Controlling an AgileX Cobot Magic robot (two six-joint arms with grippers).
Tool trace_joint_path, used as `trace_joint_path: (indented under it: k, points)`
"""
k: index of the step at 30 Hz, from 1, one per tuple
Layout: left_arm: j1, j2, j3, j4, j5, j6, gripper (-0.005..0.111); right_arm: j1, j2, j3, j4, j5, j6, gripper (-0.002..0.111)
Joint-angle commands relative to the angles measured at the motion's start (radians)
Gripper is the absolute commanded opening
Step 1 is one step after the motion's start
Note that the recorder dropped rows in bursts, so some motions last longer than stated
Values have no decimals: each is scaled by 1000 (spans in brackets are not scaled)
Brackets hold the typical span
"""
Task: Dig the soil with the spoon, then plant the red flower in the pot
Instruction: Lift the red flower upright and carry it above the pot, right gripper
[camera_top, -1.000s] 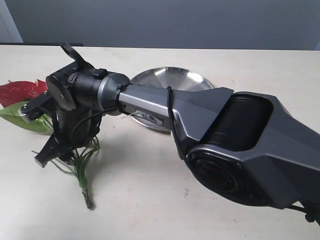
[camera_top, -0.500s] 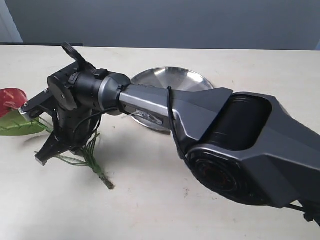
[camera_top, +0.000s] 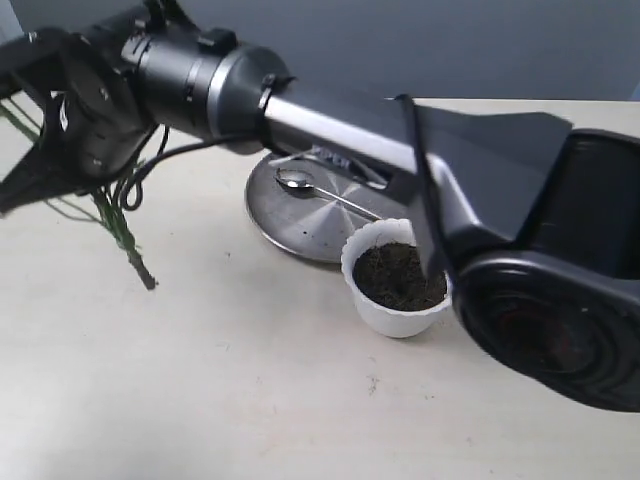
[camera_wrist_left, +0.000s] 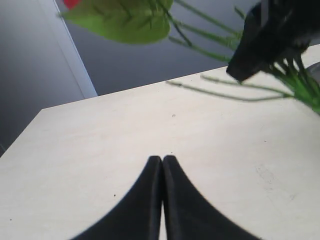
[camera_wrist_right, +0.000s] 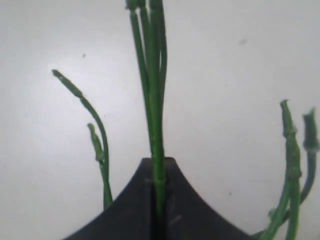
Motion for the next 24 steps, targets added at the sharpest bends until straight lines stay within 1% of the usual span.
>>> trace_joint_path:
  k: [1, 3, 6, 9, 11, 13, 15, 18, 20, 21, 22, 23, 24]
  points:
    - [1, -4, 0, -5, -11, -1, 0, 0, -116, 32, -163, -17, 101, 0]
    - [1, -4, 0, -5, -11, -1, 0, 0, -166, 72, -259, -34, 171, 0]
    - [1, -4, 0, -5, -11, -1, 0, 0, -260, 189, -369, -88, 264, 0]
    - [1, -4, 0, -5, -11, -1, 0, 0, -380, 346, -456, -171, 361, 0]
    - [1, -4, 0, -5, -11, -1, 0, 0, -467, 475, -537, -237, 468, 0]
    - [1, -4, 0, -5, -11, -1, 0, 0, -546, 596, -672, -297, 597, 0]
    - [1, -4, 0, -5, -11, -1, 0, 0, -622, 727, -828, -333, 780, 0]
    - [1, -4, 0, -5, -11, -1, 0, 0, -744, 900, -1151, -338, 1117, 0]
    - [1, -4, 0, -5, -11, -1, 0, 0, -825, 1018, -1405, -286, 1395, 0]
    - [1, -4, 0, -5, -11, -1, 0, 0, -856, 1064, -1514, -246, 1499, 0]
    - [1, -4, 0, -5, -11, -1, 0, 0, -902, 1136, -1609, -201, 1643, 0]
    - [1, -4, 0, -5, -11, -1, 0, 0, -931, 1186, -1696, -143, 1728, 0]
    - [1, -4, 0, -5, -11, -1, 0, 0, -958, 1236, -1744, -104, 1822, 0]
